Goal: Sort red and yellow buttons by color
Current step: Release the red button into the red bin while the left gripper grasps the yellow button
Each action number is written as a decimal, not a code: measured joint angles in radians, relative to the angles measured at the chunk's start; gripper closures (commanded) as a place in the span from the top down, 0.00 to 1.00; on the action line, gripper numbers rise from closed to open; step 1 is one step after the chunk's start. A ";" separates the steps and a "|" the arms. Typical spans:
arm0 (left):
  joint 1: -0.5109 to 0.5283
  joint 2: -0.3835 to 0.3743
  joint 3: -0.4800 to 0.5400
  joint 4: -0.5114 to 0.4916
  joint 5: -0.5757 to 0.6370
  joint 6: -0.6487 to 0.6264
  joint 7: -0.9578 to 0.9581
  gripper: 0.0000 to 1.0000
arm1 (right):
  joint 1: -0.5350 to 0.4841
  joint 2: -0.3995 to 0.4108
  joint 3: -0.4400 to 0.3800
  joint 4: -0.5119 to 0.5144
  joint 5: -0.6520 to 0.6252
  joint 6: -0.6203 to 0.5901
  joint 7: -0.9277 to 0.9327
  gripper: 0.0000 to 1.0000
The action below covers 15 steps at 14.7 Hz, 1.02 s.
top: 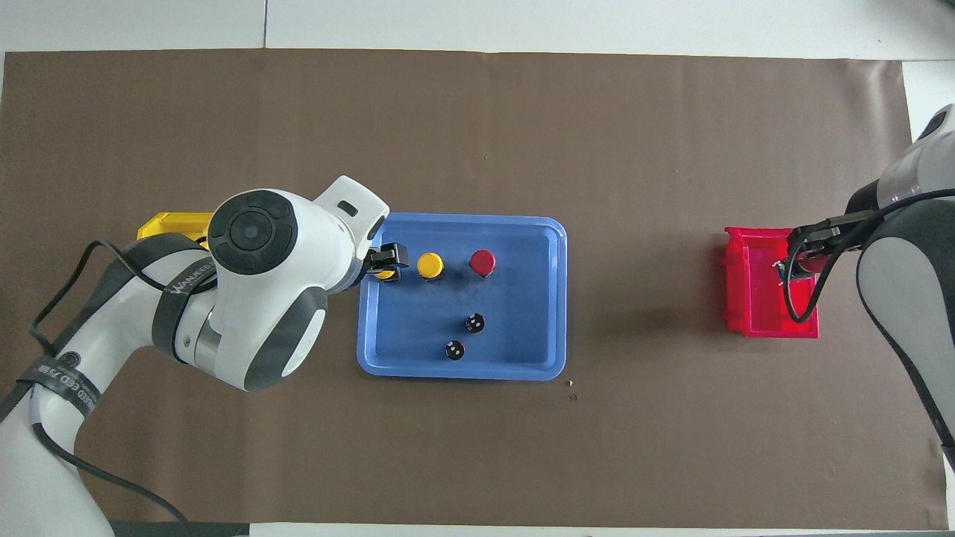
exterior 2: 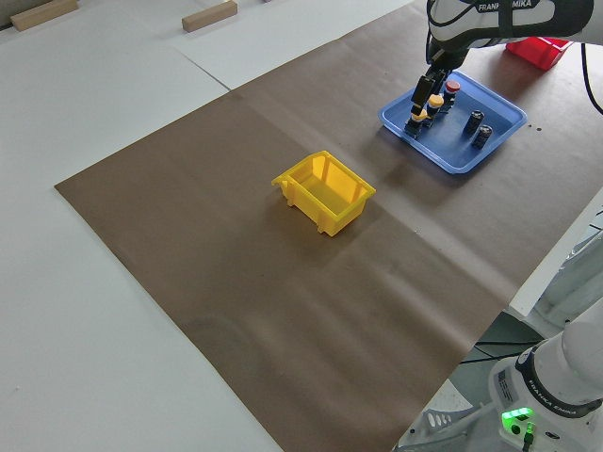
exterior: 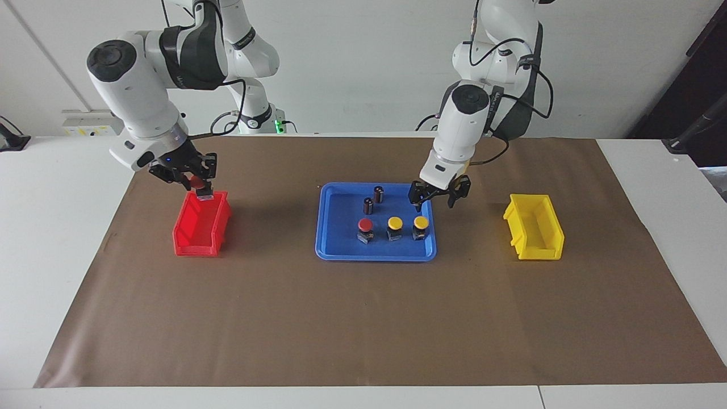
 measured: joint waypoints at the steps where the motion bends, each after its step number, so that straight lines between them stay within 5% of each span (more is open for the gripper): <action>1: 0.000 0.011 0.003 0.001 0.000 0.004 0.000 0.84 | -0.014 -0.009 0.000 -0.038 0.000 0.037 -0.013 0.31; 12: -0.017 0.054 0.007 0.000 0.000 0.069 -0.009 0.84 | -0.054 -0.109 0.001 -0.457 0.040 0.466 -0.076 0.31; 13: -0.018 0.065 0.007 0.000 0.000 0.079 -0.009 0.74 | -0.055 -0.111 0.001 -0.482 0.040 0.491 -0.088 0.31; 15: -0.020 0.079 0.007 0.001 0.000 0.092 -0.012 0.02 | -0.065 -0.113 0.001 -0.519 0.040 0.525 -0.105 0.31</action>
